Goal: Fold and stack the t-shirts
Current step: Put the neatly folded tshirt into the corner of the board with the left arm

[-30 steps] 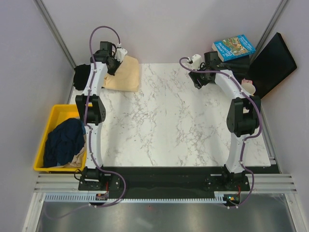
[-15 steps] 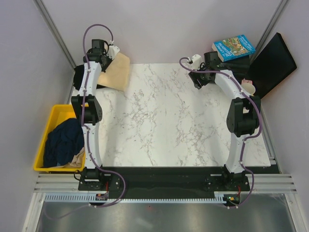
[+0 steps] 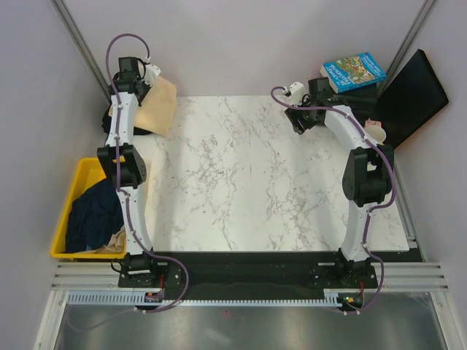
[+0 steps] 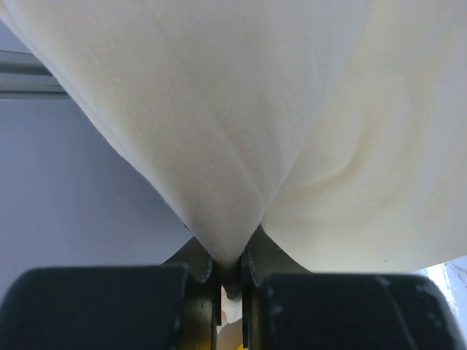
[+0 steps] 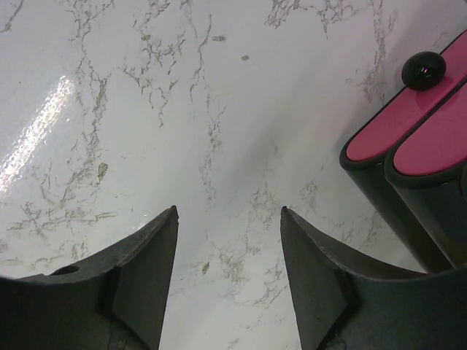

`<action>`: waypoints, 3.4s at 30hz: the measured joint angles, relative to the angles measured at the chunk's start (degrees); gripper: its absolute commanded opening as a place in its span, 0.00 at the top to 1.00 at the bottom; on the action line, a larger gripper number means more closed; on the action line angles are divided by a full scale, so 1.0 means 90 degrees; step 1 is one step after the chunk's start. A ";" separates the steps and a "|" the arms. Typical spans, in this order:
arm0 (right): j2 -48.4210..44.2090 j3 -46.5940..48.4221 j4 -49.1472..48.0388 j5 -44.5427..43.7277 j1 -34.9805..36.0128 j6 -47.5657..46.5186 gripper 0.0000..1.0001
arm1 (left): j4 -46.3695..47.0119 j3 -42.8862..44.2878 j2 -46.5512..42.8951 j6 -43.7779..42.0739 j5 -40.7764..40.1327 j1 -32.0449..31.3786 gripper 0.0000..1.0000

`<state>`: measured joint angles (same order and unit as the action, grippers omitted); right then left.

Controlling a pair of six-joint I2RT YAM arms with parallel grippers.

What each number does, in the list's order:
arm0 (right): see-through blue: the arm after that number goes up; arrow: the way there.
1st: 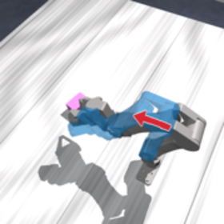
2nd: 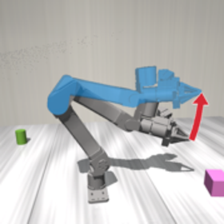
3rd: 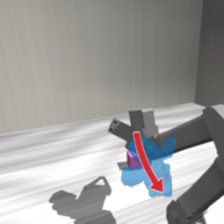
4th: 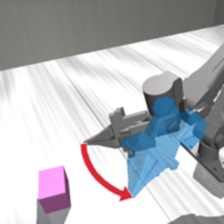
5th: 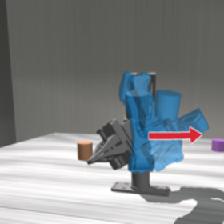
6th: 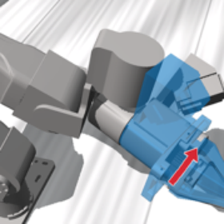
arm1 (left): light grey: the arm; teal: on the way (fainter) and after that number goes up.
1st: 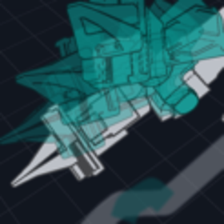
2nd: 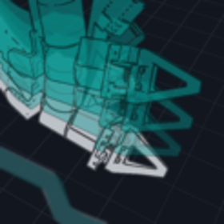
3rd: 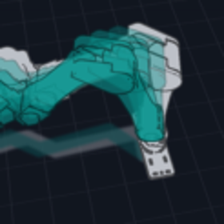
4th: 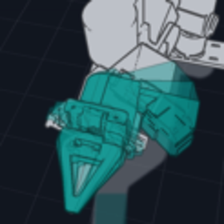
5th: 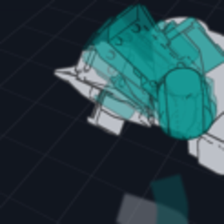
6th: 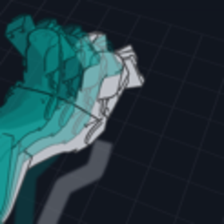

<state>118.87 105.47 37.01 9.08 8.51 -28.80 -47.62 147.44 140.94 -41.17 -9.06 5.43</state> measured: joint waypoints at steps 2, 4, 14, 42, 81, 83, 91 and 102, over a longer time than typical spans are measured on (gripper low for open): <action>0.0000 0.0000 0.0000 0.0000 0.0000 -0.0002 0.34 | -0.0002 0.0000 0.0000 0.0005 0.0007 0.0036 0.98; 0.0000 0.0000 0.0000 0.0000 0.0010 -0.0002 0.34 | 0.0000 0.0000 0.0000 0.0010 0.0015 0.0080 0.98; 0.0000 0.0000 0.0005 -0.0022 0.0041 -0.0027 0.34 | 0.0019 0.0000 0.0000 0.0194 -0.0146 0.0415 0.98; 0.0000 0.0146 0.0488 -0.0102 0.0228 -0.0340 0.33 | 0.1302 -0.0573 0.0814 0.0493 0.0500 0.1056 0.98; 0.0221 0.0542 0.0801 -0.0231 0.0491 -0.0500 0.32 | 0.4265 -0.3526 -0.1498 0.0260 0.1088 0.0199 0.00; 0.0221 0.0549 0.0799 -0.0231 0.0491 -0.0500 0.32 | 0.4248 -0.3580 -0.1477 0.0255 0.1073 0.0192 0.00; 0.0221 0.0546 0.0801 -0.0233 0.0491 -0.0505 0.32 | 0.4153 -0.3526 -0.0840 0.0255 0.0818 0.0393 0.00; 0.0221 0.0546 0.0801 -0.0265 0.0491 -0.0593 0.32 | 0.3534 -0.3419 -0.0580 0.0255 0.1098 0.0410 0.00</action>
<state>120.86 110.39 44.23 6.70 12.93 -34.13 -15.81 116.66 135.72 -38.87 0.82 9.13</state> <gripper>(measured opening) 0.678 0.993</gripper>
